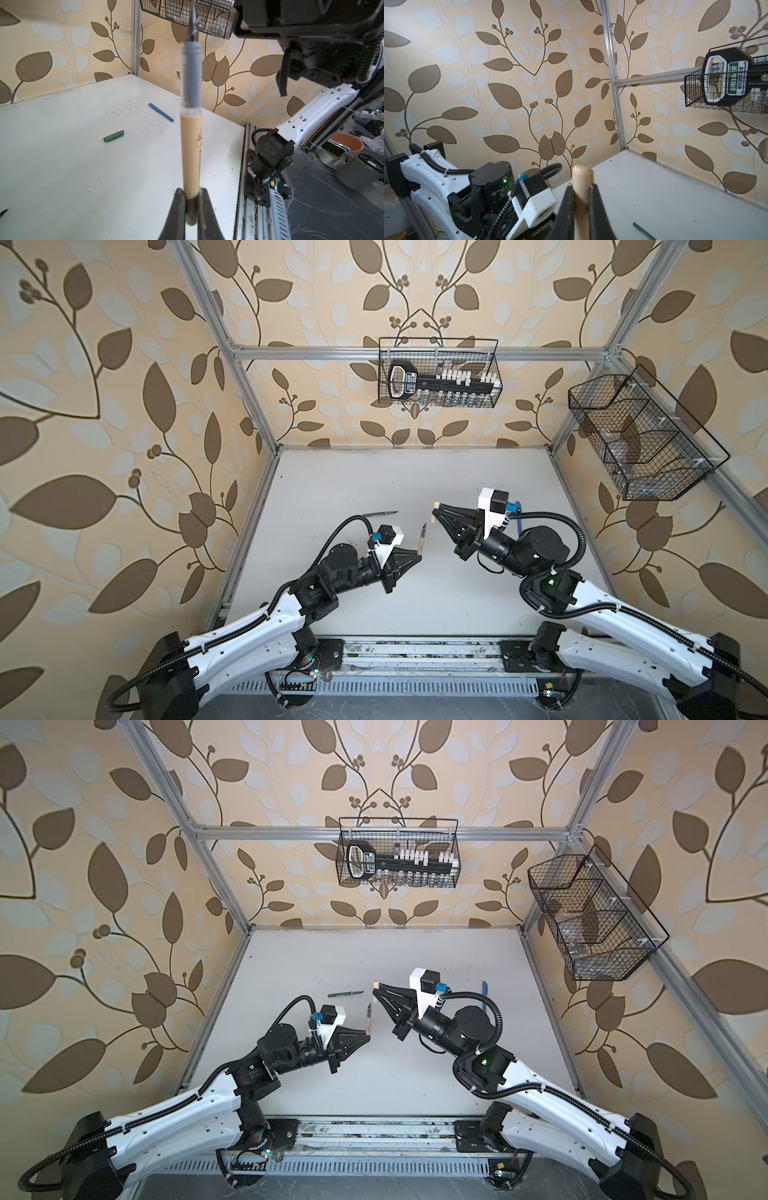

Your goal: Insert the pens into the pen caps

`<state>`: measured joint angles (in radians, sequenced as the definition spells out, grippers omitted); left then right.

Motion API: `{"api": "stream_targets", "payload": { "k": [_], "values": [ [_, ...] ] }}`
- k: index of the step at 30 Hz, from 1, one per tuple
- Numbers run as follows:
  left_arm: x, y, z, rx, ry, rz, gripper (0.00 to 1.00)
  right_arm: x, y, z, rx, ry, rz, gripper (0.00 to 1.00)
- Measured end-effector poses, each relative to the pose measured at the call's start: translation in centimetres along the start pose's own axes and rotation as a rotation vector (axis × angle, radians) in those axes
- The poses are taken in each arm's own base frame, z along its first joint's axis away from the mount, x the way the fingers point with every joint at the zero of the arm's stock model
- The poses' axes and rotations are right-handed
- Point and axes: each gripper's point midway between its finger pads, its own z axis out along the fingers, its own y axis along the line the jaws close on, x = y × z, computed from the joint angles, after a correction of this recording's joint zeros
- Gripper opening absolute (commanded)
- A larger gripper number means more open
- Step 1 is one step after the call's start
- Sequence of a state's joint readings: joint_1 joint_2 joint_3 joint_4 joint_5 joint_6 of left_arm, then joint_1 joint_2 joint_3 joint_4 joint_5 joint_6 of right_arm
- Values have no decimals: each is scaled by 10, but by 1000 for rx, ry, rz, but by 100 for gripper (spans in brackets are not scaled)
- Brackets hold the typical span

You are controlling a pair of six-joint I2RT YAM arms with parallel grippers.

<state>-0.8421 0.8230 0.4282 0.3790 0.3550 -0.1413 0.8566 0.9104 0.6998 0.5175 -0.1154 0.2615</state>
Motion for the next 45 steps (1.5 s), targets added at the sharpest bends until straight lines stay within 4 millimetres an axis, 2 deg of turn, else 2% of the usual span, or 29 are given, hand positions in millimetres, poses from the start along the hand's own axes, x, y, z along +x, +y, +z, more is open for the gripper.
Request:
{"api": "stream_targets", "payload": {
  "k": [13, 22, 32, 45],
  "values": [
    [0, 0, 0, 6, 3, -1, 0, 3, 0, 8, -10, -10, 25, 0],
    [3, 1, 0, 3, 13, -5, 0, 3, -28, 16, 57, 9, 121, 0],
    [3, 0, -1, 3, 15, -5, 0, 15, -19, 19, 1, 74, 163, 0],
    [1, 0, -2, 4, 8, -2, 0, 22, -19, 18, 4, 103, 183, 0]
  ]
}}
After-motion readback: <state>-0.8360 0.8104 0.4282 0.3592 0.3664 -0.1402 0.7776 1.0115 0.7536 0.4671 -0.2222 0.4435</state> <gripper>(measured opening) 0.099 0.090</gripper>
